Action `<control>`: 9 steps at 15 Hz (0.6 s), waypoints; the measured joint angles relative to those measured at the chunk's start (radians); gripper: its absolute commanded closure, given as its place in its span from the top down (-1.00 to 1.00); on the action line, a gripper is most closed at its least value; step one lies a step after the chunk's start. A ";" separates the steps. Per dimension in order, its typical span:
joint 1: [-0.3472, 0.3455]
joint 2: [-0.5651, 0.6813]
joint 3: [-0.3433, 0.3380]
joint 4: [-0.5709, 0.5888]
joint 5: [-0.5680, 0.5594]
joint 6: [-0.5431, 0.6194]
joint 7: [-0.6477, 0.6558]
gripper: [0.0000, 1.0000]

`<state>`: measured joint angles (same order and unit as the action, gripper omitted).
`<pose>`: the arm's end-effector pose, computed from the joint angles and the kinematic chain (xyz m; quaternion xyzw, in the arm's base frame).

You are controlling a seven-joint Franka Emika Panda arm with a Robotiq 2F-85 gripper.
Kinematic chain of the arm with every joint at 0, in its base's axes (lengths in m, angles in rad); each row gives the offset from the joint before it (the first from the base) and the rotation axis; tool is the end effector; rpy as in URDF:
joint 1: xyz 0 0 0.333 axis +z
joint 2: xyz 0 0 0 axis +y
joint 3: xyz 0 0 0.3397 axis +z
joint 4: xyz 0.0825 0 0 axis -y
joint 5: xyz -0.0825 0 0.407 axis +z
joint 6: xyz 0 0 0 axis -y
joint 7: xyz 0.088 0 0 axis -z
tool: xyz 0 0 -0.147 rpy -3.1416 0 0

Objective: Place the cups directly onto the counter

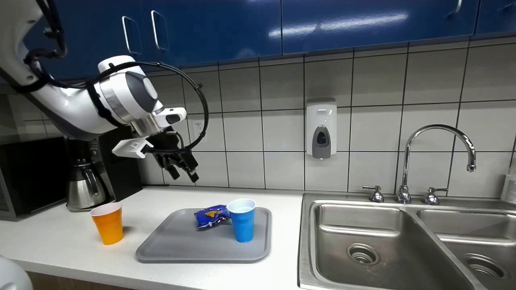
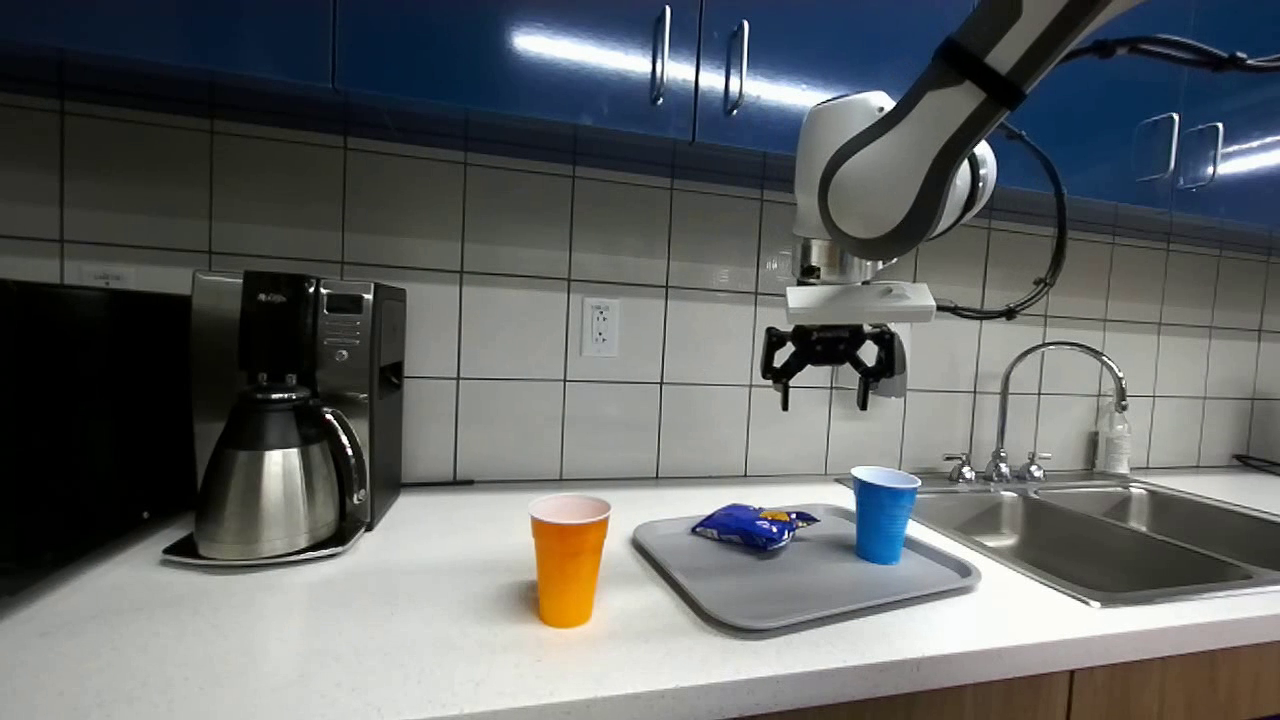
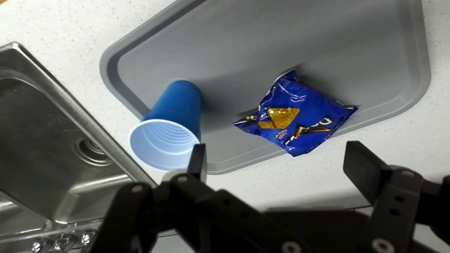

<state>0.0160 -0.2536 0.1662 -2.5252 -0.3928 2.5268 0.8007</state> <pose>0.4750 0.0812 0.3624 0.9682 -0.1582 0.1774 0.0776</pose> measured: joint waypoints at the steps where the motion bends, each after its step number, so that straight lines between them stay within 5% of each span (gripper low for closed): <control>1: -0.014 0.000 -0.006 -0.001 -0.004 0.000 0.000 1.00; 9: -0.094 0.048 -0.038 0.004 -0.030 0.022 0.001 1.00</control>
<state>-0.0779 -0.2057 0.1277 -2.5213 -0.4232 2.5484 0.8012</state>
